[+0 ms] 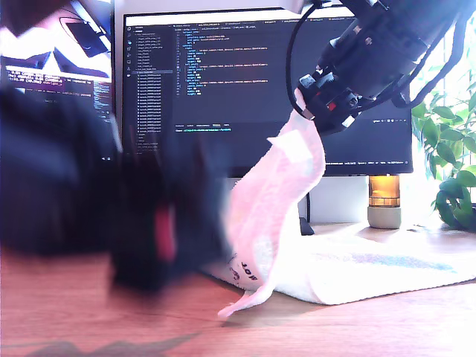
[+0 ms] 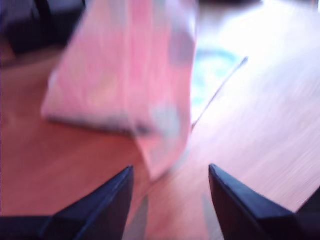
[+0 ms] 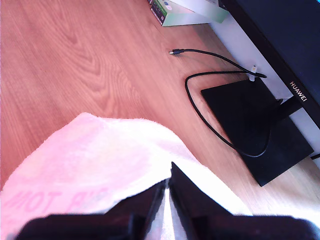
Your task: Fold the tea towel to a neat square and place it to the right
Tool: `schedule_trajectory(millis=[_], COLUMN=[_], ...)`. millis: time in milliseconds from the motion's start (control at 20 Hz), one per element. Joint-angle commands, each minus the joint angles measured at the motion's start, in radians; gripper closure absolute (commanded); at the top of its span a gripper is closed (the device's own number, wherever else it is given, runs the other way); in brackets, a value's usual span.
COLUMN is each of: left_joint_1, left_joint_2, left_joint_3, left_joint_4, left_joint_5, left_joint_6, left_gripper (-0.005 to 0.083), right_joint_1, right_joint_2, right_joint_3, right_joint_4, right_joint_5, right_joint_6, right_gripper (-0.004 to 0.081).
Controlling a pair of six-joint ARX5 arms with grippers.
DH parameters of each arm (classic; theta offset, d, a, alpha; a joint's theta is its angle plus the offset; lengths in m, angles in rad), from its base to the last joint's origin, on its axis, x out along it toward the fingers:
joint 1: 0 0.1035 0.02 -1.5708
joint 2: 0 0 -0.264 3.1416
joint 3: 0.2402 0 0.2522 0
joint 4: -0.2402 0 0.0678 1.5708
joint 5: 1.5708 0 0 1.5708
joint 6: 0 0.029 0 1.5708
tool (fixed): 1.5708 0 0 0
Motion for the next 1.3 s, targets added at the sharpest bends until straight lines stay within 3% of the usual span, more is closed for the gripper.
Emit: schedule_trajectory(millis=[0, 250, 700, 1000, 1250], left_joint_1=[0.011, 0.05, 0.082, 0.188, 0.203], left_joint_2=[0.043, 0.129, 0.143, 0.155, 0.159], left_joint_3=[-0.003, 0.039, 0.161, 0.179, 0.184], left_joint_4=[0.065, 0.121, -0.11, -0.125, -0.12], left_joint_5=[0.013, 0.117, 0.122, 0.212, 0.274], left_joint_6=[0.033, 0.132, 0.158, 0.179, 0.246], left_gripper=[0.0343, 0.0343, 0.0346, 0.0346, 0.0346], right_joint_1=[0.0, 0.0, 0.0, 0.0, 0.0], right_joint_2=[0.012, 0.012, 0.012, 0.012, 0.012], right_joint_3=[-0.001, -0.001, -0.001, -0.001, -0.001], right_joint_4=[0.005, 0.005, -0.003, -0.008, -0.008], right_joint_5=[-0.005, -0.005, -0.007, -0.007, -0.007], right_joint_6=[0.002, 0.002, 0.005, 0.005, 0.005], right_gripper=[0.0781, 0.0781, 0.0781, 0.0781, 0.0781])
